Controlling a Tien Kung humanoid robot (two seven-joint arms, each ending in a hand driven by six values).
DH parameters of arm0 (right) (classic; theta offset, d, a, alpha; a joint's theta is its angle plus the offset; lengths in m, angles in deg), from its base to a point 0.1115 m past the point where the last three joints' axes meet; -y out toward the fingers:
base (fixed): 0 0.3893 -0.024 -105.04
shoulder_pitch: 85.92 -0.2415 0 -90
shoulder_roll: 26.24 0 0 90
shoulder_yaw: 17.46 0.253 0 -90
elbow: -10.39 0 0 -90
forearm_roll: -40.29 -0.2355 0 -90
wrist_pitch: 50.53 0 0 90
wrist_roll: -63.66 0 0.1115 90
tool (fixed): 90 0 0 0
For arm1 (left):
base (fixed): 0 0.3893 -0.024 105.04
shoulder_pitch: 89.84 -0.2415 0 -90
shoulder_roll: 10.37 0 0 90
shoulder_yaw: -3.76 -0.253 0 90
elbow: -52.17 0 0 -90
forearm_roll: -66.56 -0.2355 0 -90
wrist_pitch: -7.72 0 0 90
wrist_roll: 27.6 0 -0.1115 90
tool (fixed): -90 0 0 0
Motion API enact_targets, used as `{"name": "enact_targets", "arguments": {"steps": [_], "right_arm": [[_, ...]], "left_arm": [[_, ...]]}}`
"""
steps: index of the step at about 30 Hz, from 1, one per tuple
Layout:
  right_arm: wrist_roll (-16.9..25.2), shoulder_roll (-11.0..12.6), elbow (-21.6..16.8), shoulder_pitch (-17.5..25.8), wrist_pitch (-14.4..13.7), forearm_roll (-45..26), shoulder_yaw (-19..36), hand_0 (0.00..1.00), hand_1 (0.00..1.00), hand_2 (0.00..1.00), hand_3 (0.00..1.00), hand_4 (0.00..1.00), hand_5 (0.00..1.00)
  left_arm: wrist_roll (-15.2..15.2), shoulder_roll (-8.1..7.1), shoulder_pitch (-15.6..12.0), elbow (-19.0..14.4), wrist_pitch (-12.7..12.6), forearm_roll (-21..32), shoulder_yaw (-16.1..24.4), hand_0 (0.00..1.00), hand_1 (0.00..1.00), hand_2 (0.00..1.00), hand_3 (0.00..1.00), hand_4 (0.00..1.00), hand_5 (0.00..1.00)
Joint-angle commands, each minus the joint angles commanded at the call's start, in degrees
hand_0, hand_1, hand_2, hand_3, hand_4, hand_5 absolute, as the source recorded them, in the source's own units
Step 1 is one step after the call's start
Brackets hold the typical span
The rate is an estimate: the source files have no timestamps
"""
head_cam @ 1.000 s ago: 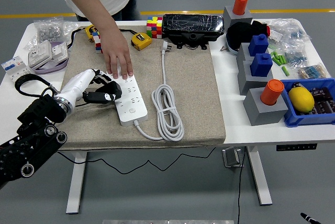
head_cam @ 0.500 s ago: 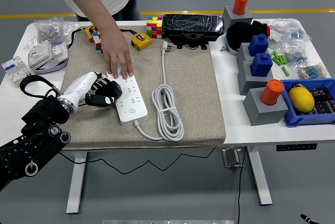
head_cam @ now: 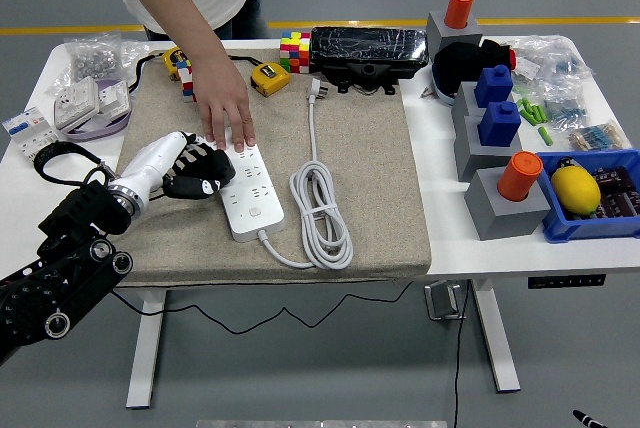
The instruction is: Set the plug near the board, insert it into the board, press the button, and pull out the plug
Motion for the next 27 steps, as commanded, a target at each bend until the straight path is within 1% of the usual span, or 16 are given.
{"name": "enact_targets", "arguments": {"steps": [4,8,10,13,17,18,23,24,27], "right_arm": [[0.01,-0.13,-0.04,-0.03,0.04,0.02,0.0,0.66,0.664,0.662,0.581,0.998,0.558],[0.03,-0.08,-0.07,-0.05,0.04,0.11,0.15,0.66,0.664,0.662,0.58,0.998,0.558],[0.01,-0.07,0.04,0.01,0.04,0.21,0.37,0.66,0.664,0.662,0.58,0.998,0.558],[0.0,-0.08,0.02,0.08,0.05,0.37,0.55,0.657,0.664,0.661,0.581,0.998,0.559],[0.0,-0.11,0.02,0.03,0.05,0.4,0.6,0.657,0.664,0.661,0.581,0.998,0.559],[0.0,-0.13,0.01,0.01,0.07,0.4,0.59,0.659,0.664,0.661,0.581,0.998,0.559],[0.03,-0.18,-0.18,-0.11,0.06,0.33,0.5,0.659,0.664,0.661,0.581,0.998,0.559],[0.03,-0.17,-0.18,-0.13,0.05,0.31,0.49,0.66,0.664,0.662,0.58,0.998,0.559],[0.0,-0.08,-0.15,-0.07,0.07,0.32,0.36,0.66,0.664,0.662,0.58,0.998,0.559]], "left_arm": [[1.05,-0.2,-1.54,-1.04,-1.15,-1.06,1.29,0.402,0.474,0.474,0.431,0.534,0.161],[0.95,-1.52,-2.79,-2.06,-1.16,-2.54,2.43,0.403,0.474,0.474,0.433,0.539,0.169],[0.92,-2.58,-3.25,-1.89,-1.0,-2.74,2.59,0.403,0.474,0.474,0.433,0.539,0.169],[1.06,-3.2,-3.65,-1.14,-0.98,-2.81,2.44,0.42,0.482,0.482,0.461,0.54,0.174],[1.22,-3.04,-4.26,-0.14,-0.76,-2.54,2.21,0.42,0.482,0.482,0.461,0.54,0.174],[1.19,-2.93,-4.35,0.08,-0.68,-2.62,2.22,0.473,0.516,0.506,0.519,0.554,0.174],[0.66,-2.57,-4.53,1.09,0.23,-2.83,1.87,0.473,0.516,0.506,0.519,0.554,0.174],[0.63,-2.56,-4.55,1.14,0.26,-2.81,1.88,0.619,0.597,0.535,0.561,0.808,0.3],[0.28,-2.55,-4.57,1.3,0.38,-3.17,2.03,0.619,0.597,0.535,0.561,0.808,0.3]]}}
